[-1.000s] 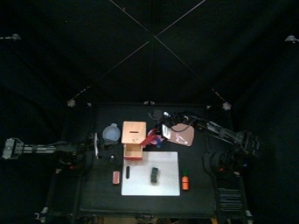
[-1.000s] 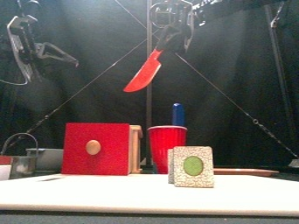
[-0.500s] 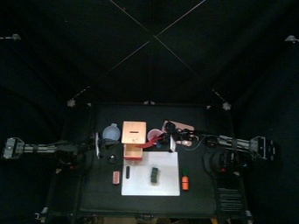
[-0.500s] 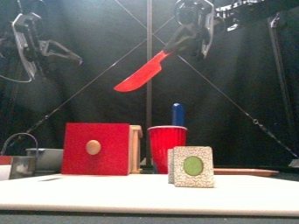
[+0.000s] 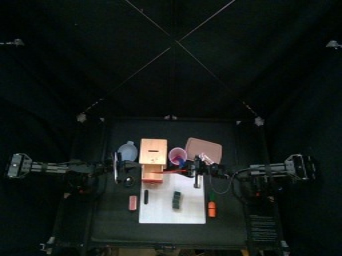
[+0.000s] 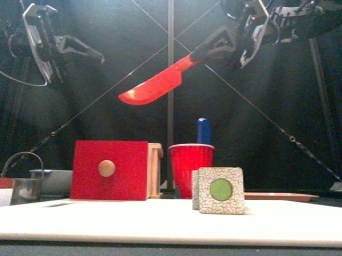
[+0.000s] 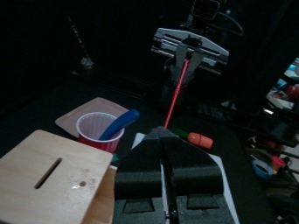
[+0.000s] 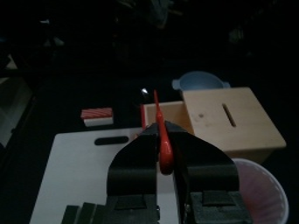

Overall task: Place sushi on board then cut the sushi with the knife then place the pieces on the plate
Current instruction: Grasp knife edge with left hand

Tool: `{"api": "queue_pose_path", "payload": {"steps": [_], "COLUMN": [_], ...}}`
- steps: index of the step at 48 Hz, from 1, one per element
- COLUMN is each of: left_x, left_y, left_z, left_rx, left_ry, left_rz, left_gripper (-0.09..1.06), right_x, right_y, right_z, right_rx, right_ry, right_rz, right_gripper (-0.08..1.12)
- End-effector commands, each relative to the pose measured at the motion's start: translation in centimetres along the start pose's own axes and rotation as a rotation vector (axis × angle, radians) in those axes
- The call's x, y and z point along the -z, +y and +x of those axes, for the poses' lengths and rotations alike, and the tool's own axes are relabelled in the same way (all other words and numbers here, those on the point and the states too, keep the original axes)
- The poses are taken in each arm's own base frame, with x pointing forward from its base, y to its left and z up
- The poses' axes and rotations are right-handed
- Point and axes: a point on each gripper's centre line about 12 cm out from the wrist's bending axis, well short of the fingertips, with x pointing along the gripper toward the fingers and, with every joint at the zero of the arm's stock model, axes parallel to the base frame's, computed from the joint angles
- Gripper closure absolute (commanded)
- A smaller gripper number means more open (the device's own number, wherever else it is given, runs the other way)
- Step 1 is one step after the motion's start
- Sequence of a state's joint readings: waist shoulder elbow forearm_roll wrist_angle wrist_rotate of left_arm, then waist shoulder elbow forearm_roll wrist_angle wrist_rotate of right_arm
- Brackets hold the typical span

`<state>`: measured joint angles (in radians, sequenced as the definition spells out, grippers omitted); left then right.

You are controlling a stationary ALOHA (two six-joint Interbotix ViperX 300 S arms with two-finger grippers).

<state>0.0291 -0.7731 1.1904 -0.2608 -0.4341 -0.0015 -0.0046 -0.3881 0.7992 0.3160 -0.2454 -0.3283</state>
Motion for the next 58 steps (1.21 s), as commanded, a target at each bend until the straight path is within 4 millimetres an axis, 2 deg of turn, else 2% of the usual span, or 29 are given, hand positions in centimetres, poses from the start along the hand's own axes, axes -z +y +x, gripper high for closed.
{"api": "queue_pose_path", "payload": {"steps": [1,10,18,24,30,35,50,58], "left_x": [-0.8,-0.3,1.0,1.6,1.8,1.9,2.8,2.7], "left_y": [-1.1,-2.4,-2.8,-2.9,-2.7,-2.6,-3.1,-3.2], "left_z": [0.3,0.6,1.7,2.5,2.5,2.5,3.8,4.7], "left_rx": [0.044,0.094,0.099,0.095,0.089,0.085,0.107,0.118], "left_ry": [-0.019,0.008,0.071,0.108,0.106,0.106,0.141,0.101], "left_rz": [-0.001,0.002,0.020,0.031,0.032,0.032,0.084,0.121], "left_gripper": [0.75,0.75,0.71,0.55,0.33,0.21,0.17,0.15], "right_x": [-1.1,-0.8,-0.6,-0.4,-0.4,-0.5,-0.7,-0.7], "right_y": [0.6,1.1,1.4,1.8,2.2,2.3,2.3,2.3], "right_z": [-0.8,-1.2,-1.3,-1.4,-1.4,-1.5,-1.5,-1.5], "right_rx": [0.009,0.009,0.000,-0.011,-0.024,-0.027,-0.026,-0.026], "right_ry": [-0.131,-0.188,-0.190,-0.192,-0.191,-0.195,-0.201,-0.201], "right_rz": [-0.015,-0.028,-0.035,-0.034,-0.032,-0.031,-0.030,-0.030], "right_gripper": [0.65,0.65,0.65,0.65,0.65,0.65,0.65,0.65]}}
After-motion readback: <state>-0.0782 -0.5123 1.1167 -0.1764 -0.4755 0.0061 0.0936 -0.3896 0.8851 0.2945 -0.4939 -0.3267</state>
